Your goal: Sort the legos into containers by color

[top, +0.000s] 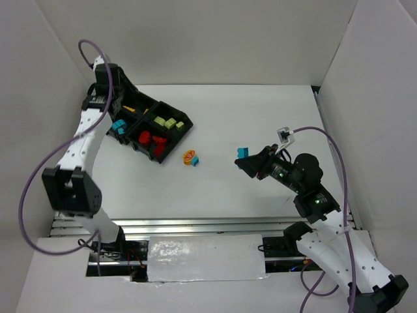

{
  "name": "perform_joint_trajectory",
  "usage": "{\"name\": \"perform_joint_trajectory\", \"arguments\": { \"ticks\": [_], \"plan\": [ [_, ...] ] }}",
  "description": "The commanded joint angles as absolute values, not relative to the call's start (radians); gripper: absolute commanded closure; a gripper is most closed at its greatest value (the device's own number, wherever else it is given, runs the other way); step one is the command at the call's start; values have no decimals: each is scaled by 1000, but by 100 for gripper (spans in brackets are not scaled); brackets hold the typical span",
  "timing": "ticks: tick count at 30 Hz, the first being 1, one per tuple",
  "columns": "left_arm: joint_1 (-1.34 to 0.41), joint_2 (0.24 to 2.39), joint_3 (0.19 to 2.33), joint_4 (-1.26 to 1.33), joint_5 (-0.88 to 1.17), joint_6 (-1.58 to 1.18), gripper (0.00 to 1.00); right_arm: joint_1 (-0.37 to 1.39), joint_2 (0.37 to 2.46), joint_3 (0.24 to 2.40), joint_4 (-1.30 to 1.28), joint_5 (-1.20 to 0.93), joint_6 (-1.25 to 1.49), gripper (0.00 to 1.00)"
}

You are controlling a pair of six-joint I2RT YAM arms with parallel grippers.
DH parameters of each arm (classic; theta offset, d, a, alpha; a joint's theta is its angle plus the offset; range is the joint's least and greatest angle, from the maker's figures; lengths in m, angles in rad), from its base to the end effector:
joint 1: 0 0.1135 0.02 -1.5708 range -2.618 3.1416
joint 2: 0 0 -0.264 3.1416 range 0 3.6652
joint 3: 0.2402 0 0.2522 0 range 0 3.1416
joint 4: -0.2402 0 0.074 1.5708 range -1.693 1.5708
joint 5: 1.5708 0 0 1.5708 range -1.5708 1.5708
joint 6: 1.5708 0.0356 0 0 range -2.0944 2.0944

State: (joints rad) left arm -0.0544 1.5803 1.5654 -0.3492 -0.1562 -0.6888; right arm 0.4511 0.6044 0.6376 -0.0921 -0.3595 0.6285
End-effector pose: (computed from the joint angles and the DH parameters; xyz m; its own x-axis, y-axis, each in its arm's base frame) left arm 0.3701 -0.0146 0.3950 -0.2164 -0.6170 -0.7566 -0.2966 0.7799 -0.5512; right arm 0.1320 0.0779 0.3253 -0.4686 0.3845 -0.7953 -0.5546 0.5727 0.6037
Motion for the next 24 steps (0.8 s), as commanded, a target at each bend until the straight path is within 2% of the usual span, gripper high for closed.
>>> {"name": "perform_joint_trajectory", "arguments": {
  "ticks": [1,6,9,12,15,16,19,20,24],
  "plan": [
    [-34,1764,1768,-367,-290,-693,100,448,621,643,-94,-347,611,100],
    [-15,2066,2076,-449,-318,-690,99,451,657,649,-97,-388,606,100],
    [-5,2170,2172,-471,-287,-660,91,449,650,650,-92,-402,612,100],
    [-3,2206,2172,-463,-311,-652,84,451,640,652,-87,-417,617,100],
    [-3,2206,2134,-439,-301,-657,69,453,646,660,-100,-413,611,100],
    [-3,2204,2125,-433,-289,-657,49,453,653,663,-101,-413,606,100],
    [21,2212,2114,-423,-253,-650,8,453,672,664,-97,-422,603,100],
    [21,2214,2121,-423,-227,-647,2,453,678,663,-94,-431,601,100],
    [23,2180,2129,-429,-176,-646,0,453,706,655,-81,-463,597,100]
  ]
}}
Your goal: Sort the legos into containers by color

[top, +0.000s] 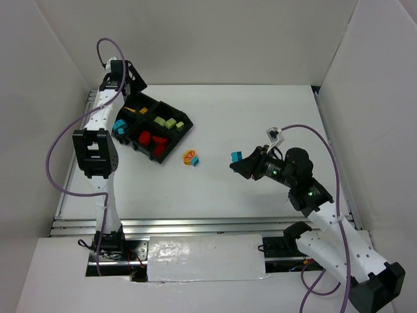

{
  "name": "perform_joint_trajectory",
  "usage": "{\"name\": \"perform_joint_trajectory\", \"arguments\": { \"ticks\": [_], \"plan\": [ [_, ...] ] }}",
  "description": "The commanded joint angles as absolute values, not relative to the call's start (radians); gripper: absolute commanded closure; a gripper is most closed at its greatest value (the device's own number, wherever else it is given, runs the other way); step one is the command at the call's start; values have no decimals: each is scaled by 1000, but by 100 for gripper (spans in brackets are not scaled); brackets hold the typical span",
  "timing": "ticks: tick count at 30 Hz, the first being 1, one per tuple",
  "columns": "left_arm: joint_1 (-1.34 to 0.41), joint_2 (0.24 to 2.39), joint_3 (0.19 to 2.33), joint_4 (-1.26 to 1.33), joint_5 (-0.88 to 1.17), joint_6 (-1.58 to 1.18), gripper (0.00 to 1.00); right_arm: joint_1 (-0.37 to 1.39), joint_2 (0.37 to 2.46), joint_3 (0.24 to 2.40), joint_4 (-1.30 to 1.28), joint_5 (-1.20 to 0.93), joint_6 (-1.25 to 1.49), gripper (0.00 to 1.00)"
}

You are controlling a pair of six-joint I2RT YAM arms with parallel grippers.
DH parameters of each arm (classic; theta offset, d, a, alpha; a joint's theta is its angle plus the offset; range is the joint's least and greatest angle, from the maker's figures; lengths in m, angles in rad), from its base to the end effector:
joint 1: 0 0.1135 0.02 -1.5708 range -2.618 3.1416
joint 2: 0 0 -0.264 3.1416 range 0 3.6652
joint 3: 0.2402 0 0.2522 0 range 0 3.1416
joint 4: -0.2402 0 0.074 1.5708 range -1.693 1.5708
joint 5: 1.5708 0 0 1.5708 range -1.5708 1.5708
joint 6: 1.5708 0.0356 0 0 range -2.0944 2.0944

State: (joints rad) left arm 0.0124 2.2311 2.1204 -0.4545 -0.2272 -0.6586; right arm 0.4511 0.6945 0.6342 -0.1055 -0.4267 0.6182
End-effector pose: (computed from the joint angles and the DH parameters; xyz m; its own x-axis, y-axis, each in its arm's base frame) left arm 0.5237 0.0145 0.2964 -0.2997 -0.6000 -0.7417 -0.4877 0.7645 -0.4214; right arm 0.1468 0.0875 0.3100 -0.5640 0.3131 -0.7642 -0.5367 0.5643 0.6273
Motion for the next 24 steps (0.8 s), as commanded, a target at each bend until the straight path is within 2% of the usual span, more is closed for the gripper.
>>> {"name": "perform_joint_trajectory", "arguments": {
  "ticks": [1,3,4,6,7,8,10,11,12,15,16,18,20,24],
  "plan": [
    [25,2146,2126,-439,-163,-646,1,453,715,657,-78,-474,589,100],
    [25,2053,2091,-442,-79,-646,1,453,730,650,-45,-535,566,100],
    [26,2005,1998,-398,-21,-646,0,453,735,647,-29,-572,549,100],
    [22,1835,1851,-298,250,-663,1,451,747,644,24,-725,502,100],
    [15,1772,1672,-222,361,-682,0,453,753,643,53,-782,494,100],
    [9,1661,1578,-46,593,-745,0,453,758,644,92,-886,480,100],
    [-64,1562,1324,220,792,-874,1,449,758,638,139,-969,489,100],
    [-96,1477,1254,473,874,-903,1,451,758,632,217,-1010,533,100],
    [-176,1439,1194,585,967,-922,0,448,770,626,259,-1104,560,100],
    [-334,1288,1036,710,1038,-803,0,453,799,633,315,-1172,637,100],
    [-365,1241,976,668,999,-663,0,453,802,655,290,-1163,634,100],
    [-432,1153,956,484,909,-573,1,454,790,679,153,-1117,568,100],
    [-448,1138,963,422,851,-584,1,465,758,716,9,-1008,478,100],
    [-506,1144,905,596,975,-695,1,466,744,707,46,-1093,508,100]
  ]
}}
